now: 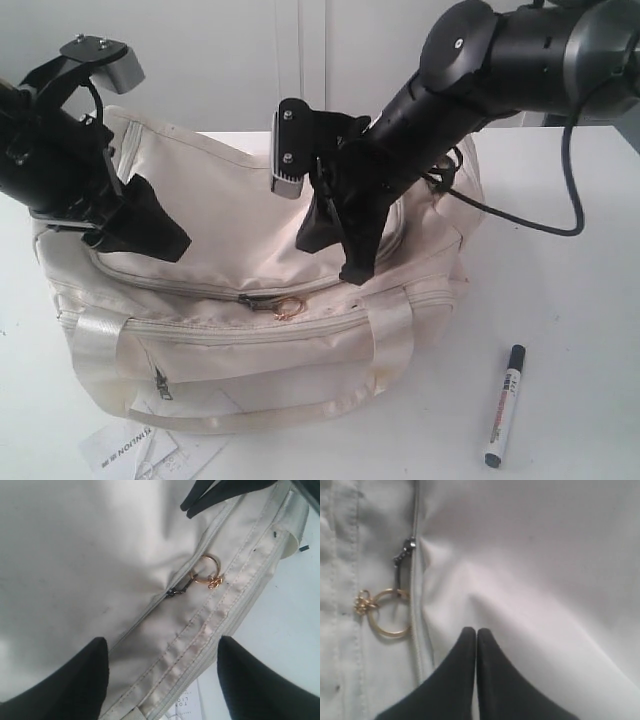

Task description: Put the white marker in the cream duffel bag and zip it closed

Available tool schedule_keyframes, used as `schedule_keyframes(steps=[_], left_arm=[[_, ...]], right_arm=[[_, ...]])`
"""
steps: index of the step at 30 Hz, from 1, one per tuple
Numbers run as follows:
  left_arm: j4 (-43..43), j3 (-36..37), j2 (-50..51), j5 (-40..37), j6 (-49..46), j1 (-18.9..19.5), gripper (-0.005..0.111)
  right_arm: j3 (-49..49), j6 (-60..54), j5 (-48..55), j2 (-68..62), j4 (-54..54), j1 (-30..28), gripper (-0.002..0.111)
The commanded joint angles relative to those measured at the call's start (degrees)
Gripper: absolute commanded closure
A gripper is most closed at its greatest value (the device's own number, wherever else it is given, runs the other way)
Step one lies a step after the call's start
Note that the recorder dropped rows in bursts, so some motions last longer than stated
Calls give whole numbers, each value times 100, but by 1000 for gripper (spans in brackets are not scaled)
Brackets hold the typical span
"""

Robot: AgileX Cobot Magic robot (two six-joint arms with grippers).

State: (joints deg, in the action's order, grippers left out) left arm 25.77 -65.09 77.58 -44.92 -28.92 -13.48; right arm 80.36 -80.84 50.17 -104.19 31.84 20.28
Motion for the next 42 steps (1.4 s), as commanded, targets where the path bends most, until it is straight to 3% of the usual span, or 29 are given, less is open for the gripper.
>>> schedule_keyframes(steps=[1,3,6,13,20,23,24,30,35,42], left_arm=[[106,-21,-53,-139,24,24,41],[106,-21,-53,-139,24,24,41],[106,-21,-53,-139,24,24,41],[106,-21,-53,-169,24,24,41],[106,-21,-53,-213,24,24,41],[106,-21,-53,-213,24,24,41],[106,-21,-53,-213,24,24,41],[175,-21,-53,-247,-189,24,41],[1230,-21,-17,-427,-915,24,41],[1378,95,334,-931,515,2,37]], right_arm=[[10,122,440,380,122,-35,89],[10,122,854,418,122,-35,68],[-46,84,1082,363,-3,-35,49],[-187,-26,102,6,22,-35,48],[-187,-162,-377,-366,32,-35,62],[-175,-162,-528,-369,32,-35,103],[-175,-162,-528,-356,32,-35,108],[-161,-88,-613,53,32,-35,108],[-152,265,-659,388,45,-35,108],[-152,360,-334,473,282,-35,108]])
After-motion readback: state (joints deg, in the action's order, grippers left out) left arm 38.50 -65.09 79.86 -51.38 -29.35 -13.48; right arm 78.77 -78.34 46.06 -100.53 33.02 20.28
